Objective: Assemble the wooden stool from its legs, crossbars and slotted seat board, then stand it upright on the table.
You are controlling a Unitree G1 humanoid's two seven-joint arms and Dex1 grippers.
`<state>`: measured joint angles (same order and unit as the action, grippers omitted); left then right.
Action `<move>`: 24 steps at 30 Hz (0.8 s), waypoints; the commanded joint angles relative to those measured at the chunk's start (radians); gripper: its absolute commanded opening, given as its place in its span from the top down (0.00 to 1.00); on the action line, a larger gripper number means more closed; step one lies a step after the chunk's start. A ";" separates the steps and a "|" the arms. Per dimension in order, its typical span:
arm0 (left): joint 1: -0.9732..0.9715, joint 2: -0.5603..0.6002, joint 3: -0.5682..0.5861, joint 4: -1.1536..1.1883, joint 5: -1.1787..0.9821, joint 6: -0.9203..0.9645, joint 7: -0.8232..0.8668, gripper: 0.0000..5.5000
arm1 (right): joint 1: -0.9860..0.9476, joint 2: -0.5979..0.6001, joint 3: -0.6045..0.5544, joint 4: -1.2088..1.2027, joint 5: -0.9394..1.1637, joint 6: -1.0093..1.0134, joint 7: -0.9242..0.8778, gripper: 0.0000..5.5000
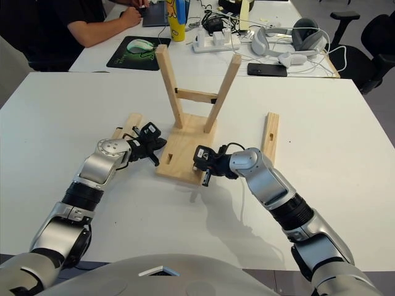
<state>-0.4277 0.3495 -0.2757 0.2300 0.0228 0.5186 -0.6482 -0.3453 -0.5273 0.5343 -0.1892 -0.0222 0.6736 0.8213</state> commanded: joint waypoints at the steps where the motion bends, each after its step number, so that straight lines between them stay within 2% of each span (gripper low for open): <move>1: 0.003 0.008 0.009 -0.046 -0.021 0.014 -0.029 1.00 | 0.035 -0.007 0.023 0.075 -0.029 0.019 -0.014 1.00; 9: 0.075 0.087 0.011 -0.153 -0.027 0.090 -0.072 1.00 | 0.051 -0.093 0.074 0.062 -0.054 0.014 0.062 1.00; 16: 0.102 0.099 0.040 -0.187 -0.040 0.114 -0.061 1.00 | 0.009 -0.090 -0.009 0.101 -0.044 -0.104 0.027 1.00; 24: 0.107 0.110 0.048 -0.192 -0.044 0.119 -0.053 1.00 | -0.002 -0.095 -0.009 0.085 -0.027 -0.103 0.082 1.00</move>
<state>-0.3174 0.4497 -0.2365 0.0458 -0.0185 0.6307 -0.7079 -0.3861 -0.6119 0.5106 -0.1181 -0.0529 0.5268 0.8738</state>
